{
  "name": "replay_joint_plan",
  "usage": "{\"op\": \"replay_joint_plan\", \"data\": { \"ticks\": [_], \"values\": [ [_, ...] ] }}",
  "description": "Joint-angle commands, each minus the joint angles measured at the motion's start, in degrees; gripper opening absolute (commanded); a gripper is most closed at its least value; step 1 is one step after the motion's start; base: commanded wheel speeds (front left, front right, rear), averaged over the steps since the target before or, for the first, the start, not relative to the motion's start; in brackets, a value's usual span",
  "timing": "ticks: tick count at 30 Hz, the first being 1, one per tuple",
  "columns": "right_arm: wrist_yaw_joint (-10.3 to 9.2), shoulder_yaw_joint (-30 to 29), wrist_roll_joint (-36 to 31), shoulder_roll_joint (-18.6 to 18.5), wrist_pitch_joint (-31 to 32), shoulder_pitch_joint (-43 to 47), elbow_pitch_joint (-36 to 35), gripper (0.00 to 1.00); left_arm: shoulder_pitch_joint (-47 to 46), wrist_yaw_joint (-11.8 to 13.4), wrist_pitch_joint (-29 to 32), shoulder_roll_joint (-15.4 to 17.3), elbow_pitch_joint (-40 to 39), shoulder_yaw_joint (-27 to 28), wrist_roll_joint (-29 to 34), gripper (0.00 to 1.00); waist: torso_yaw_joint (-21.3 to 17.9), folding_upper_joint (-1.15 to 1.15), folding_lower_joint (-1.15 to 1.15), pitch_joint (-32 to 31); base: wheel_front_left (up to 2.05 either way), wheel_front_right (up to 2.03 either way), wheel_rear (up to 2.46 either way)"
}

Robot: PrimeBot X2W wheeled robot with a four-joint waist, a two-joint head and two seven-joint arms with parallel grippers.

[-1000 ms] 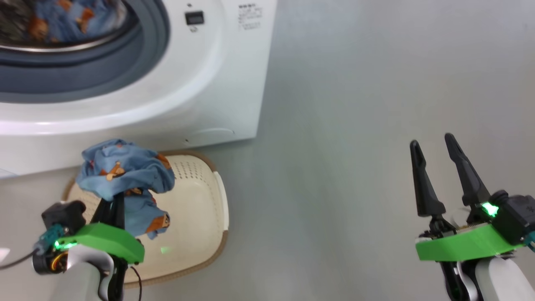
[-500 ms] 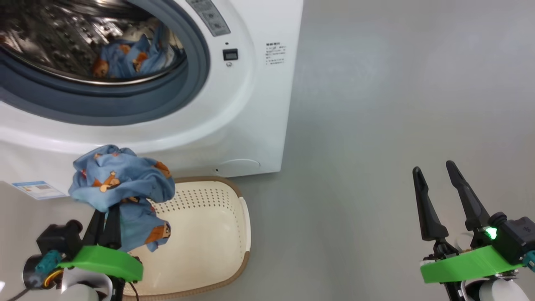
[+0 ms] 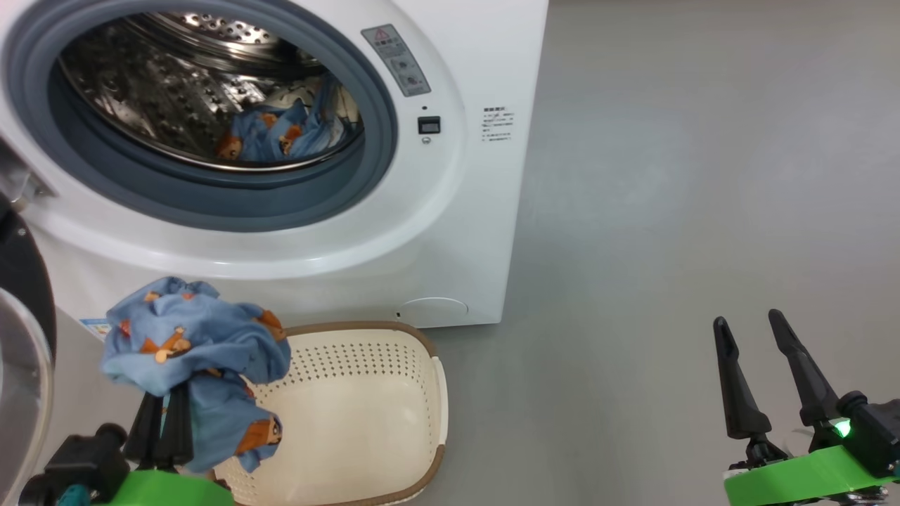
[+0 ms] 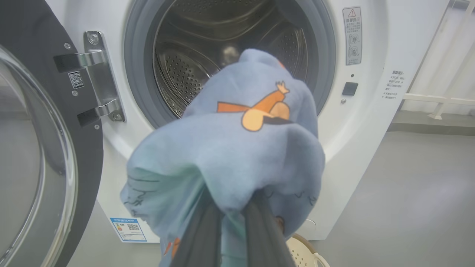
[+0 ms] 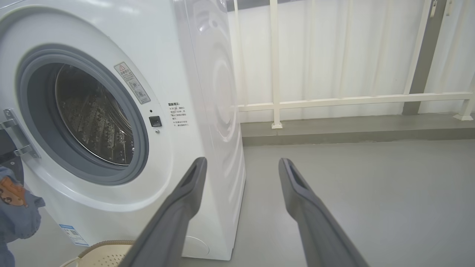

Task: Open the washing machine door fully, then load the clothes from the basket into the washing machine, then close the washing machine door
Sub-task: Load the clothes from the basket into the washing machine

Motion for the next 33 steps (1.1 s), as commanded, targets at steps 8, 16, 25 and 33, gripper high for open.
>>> {"op": "replay_joint_plan", "data": {
  "ticks": [8, 16, 25, 33],
  "values": [
    [0.25, -0.5, 0.2, -1.3, -0.5, 1.2, -2.1, 1.0, 3.6, 0.0, -0.6, -0.6, -7.0, 3.8, 1.5, 0.0, 1.5, 0.0, 0.0, -0.9, 0.0, 0.0, 0.0],
    [0.25, -0.6, 0.1, -1.0, -0.5, 1.2, -2.3, 1.0, 4.7, 0.0, -0.6, -1.5, -9.1, 3.8, 2.1, 0.0, 1.5, 0.0, 0.0, -0.3, 0.0, 0.0, 0.0],
    [0.25, -0.4, 0.1, -0.4, -0.5, 0.3, -2.6, 1.0, 2.8, 0.0, -0.6, -1.0, -8.8, 2.9, 1.7, 0.0, 0.8, 0.0, 0.0, 1.7, 0.0, 0.0, 0.0],
    [0.25, -0.2, 0.1, 0.5, -0.5, -1.9, -2.9, 1.0, -3.1, 0.0, -0.6, 0.7, -7.4, 1.9, 0.8, 0.0, -0.3, 0.0, 0.0, 6.5, 0.0, 0.0, 0.0]
  ]
}}
